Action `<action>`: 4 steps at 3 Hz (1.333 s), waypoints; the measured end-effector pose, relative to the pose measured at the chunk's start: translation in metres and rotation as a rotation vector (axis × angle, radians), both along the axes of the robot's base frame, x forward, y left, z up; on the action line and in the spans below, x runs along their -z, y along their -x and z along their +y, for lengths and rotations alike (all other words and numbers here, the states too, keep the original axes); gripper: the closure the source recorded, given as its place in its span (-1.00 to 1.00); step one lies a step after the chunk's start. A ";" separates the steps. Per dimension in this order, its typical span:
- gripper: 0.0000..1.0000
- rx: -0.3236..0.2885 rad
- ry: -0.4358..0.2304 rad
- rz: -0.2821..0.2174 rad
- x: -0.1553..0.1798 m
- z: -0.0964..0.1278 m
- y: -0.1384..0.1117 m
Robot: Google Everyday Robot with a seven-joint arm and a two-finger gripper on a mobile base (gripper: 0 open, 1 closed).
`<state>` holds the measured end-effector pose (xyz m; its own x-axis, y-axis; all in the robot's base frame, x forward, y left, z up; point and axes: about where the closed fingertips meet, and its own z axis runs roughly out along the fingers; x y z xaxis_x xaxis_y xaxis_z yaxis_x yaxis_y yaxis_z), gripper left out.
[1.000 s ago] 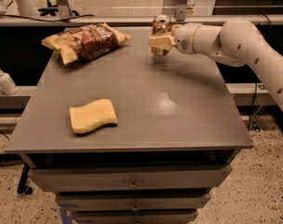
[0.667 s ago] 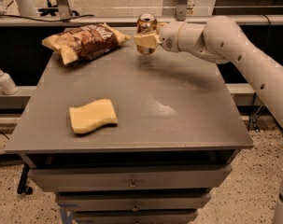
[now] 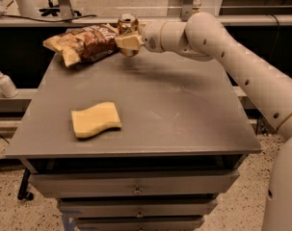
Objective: Move orange can near brown chip bag
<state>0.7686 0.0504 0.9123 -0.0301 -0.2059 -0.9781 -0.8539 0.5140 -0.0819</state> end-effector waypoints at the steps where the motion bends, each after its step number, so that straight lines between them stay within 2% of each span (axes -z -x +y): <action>1: 1.00 -0.021 0.022 -0.002 0.014 0.021 0.002; 2: 1.00 -0.021 0.030 -0.009 0.026 0.039 -0.002; 3: 0.65 0.001 0.032 -0.013 0.033 0.054 -0.011; 4: 0.17 0.028 0.040 -0.021 0.035 0.061 -0.018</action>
Offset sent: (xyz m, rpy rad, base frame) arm 0.0097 0.0552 -0.0391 -0.0373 -0.0230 0.0085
